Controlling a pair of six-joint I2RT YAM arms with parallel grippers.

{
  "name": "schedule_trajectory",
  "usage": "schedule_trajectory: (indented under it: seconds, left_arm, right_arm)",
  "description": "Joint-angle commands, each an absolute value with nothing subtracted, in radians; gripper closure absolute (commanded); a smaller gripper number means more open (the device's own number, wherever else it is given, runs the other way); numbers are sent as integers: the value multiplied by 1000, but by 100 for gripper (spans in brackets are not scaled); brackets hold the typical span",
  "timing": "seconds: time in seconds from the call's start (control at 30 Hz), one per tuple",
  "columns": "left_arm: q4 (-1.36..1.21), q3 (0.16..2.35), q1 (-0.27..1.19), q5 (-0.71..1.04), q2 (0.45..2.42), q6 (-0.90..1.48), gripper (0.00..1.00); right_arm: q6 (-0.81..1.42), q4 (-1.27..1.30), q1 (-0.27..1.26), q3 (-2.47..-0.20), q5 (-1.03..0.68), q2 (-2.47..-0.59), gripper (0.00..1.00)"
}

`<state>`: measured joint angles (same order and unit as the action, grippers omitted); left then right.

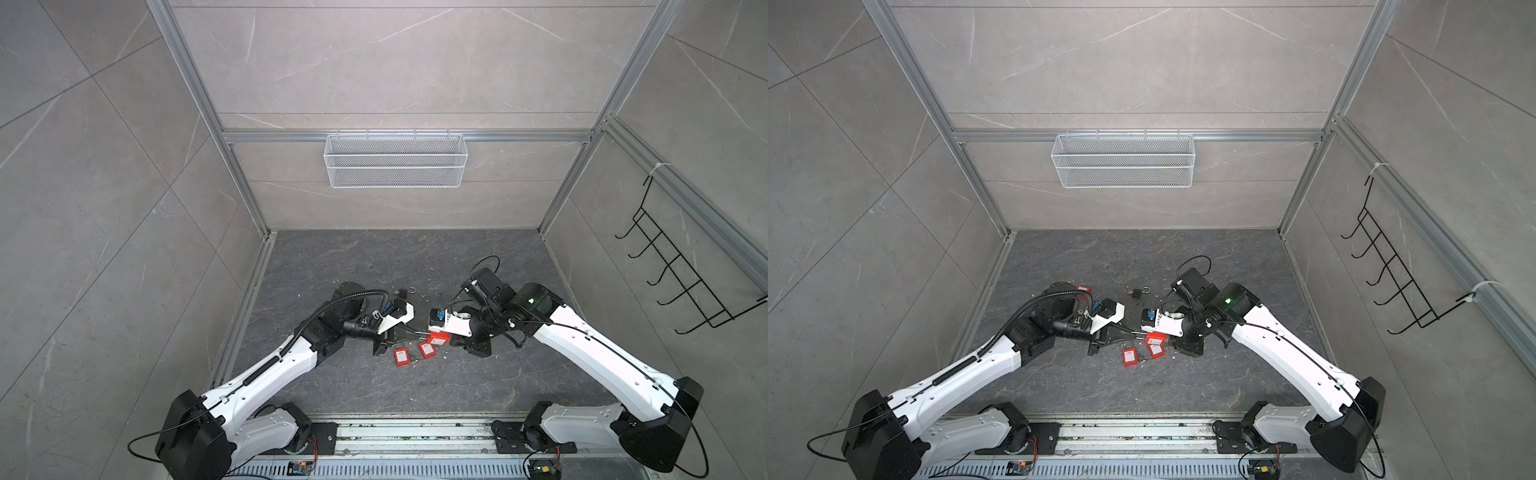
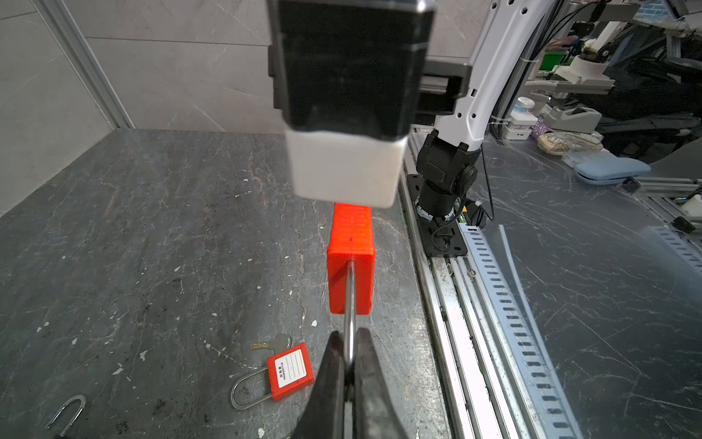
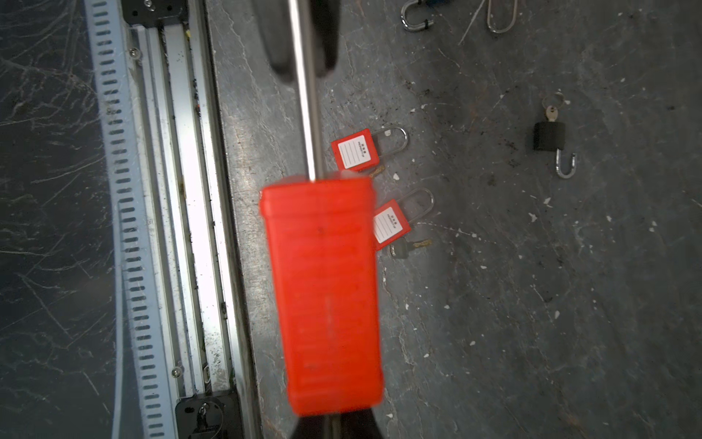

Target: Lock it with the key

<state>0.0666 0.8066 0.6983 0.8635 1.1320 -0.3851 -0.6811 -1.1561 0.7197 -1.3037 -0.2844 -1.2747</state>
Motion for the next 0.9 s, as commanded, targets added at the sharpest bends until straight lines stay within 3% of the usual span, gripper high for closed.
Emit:
schedule_trajectory:
  seconds: [0.0,0.87]
  left_arm:
    - [86,860,701,896,1125,-428,100]
    - [434,938,620,772,1045,-700,100]
  right_arm:
    - [-688,-1180,715,-1308,-289,-1271,100]
    - [-688,-1162,648,-1139,-277,-1190,100]
